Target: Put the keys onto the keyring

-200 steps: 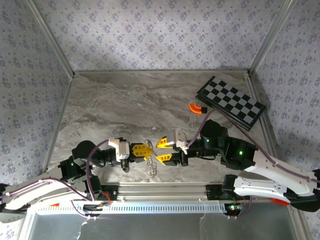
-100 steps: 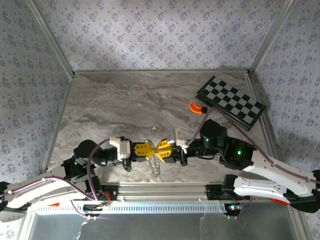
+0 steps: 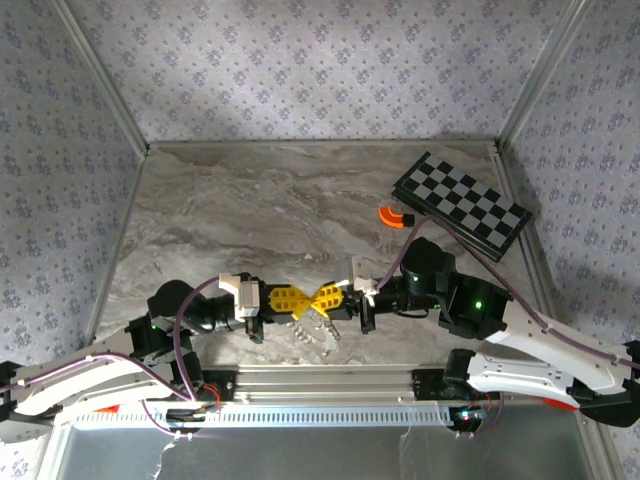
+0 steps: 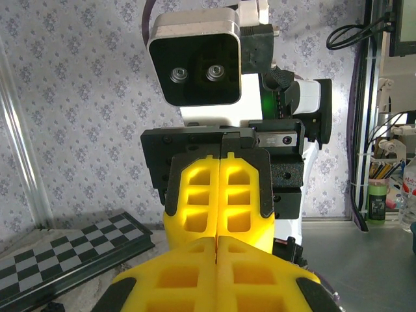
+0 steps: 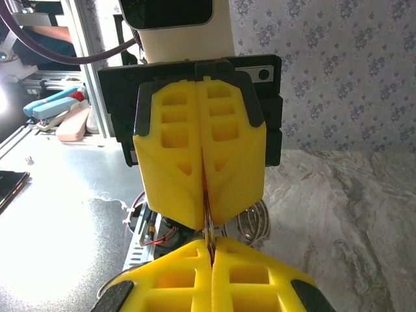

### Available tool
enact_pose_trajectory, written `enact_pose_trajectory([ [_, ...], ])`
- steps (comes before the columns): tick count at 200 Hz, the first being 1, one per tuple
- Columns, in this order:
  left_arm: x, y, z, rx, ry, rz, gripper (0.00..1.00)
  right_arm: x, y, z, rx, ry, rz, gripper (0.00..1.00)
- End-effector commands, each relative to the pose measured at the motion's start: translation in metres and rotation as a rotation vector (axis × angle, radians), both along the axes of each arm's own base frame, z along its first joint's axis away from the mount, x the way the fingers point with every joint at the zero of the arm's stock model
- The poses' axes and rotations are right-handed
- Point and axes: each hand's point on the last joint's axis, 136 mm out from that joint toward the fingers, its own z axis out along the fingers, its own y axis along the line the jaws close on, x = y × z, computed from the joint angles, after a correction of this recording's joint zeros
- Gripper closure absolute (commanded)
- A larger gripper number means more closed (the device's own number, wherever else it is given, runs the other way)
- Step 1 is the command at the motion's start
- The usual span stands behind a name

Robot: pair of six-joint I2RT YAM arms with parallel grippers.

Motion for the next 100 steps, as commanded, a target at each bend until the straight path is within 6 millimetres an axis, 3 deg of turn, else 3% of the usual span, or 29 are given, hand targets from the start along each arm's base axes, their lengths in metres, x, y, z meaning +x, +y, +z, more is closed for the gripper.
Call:
enact_pose_trajectory([
  [1,-0.002,0.005,0.018,-0.037,-0.012,0.003,1.00,0.004,-0.005,0.002,0.006,-0.034,-0.027,1.00],
  [27,0.010,0.009,0.008,0.075,0.002,0.089,0.72,0.015,-0.012,0.000,-0.035,-0.073,-0.095,1.00],
  [38,0.016,0.013,0.003,0.140,0.002,0.128,0.64,0.020,-0.013,-0.001,-0.059,-0.083,-0.124,1.00],
  [100,0.028,0.017,-0.026,0.468,0.021,0.190,0.63,0.035,-0.015,-0.014,-0.192,-0.136,-0.205,1.00],
])
